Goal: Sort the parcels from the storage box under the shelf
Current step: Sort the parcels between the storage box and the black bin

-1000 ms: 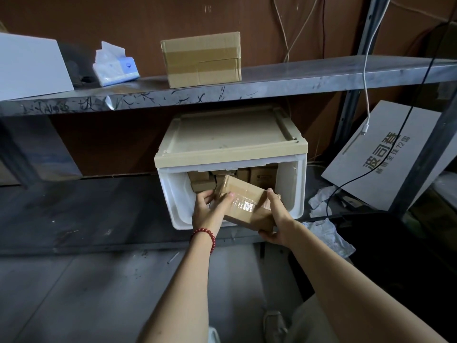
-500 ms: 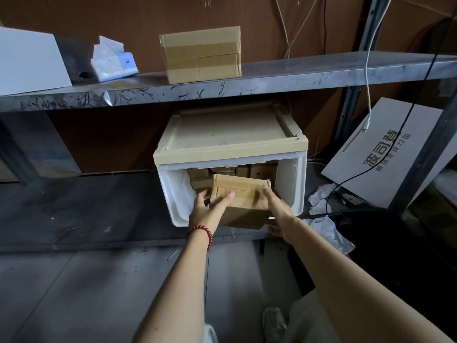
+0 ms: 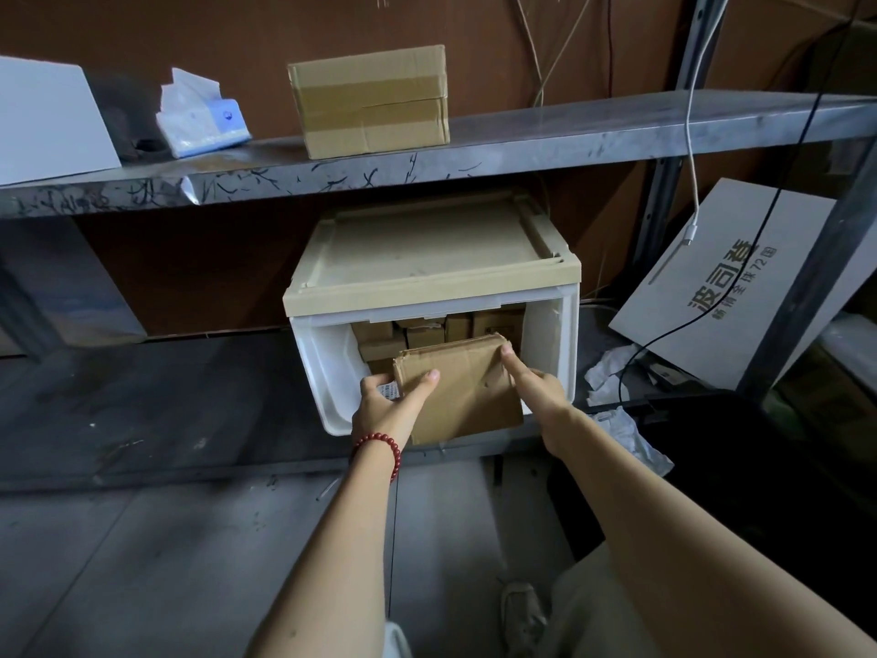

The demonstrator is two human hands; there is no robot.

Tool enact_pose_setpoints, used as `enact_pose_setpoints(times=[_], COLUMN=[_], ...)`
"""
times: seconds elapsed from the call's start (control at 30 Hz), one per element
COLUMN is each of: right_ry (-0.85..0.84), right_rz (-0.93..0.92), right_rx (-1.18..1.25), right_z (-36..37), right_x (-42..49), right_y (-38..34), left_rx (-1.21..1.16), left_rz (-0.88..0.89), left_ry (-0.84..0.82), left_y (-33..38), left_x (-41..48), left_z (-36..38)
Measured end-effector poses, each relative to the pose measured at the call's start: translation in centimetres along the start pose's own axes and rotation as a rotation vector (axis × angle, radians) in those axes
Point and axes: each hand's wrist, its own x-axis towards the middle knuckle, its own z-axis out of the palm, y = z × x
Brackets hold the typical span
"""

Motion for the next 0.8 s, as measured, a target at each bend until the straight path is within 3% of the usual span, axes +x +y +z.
enact_pose_setpoints(times=[0.23,0.5,0.63,0.8], right_ry=[-0.024,-0.045,-0.008,-0.098], right_rz=[0.034,0.133,0.097,-0.099], right_rx=[0.216,0.148,0.062,0.185], right_z=[-0.9,-2.8,-3.1,-3.6], right_x=[-0.2,0.0,-0.1,-1.1], right_y=[-0.5,0.2,0.3,-0.4], left_rx=[0.037,0.046,0.047,-0.046], left_rz=[0.038,0.071,0.064,0.178], left_ry=[0.063,0.087,0.014,-0.075], left_y=[0.1,0.6,0.5,0.8], left_x=[-0.9,-0.9,-1.1,-1.6], left_z=[1.9,2.1,2.1,2.5])
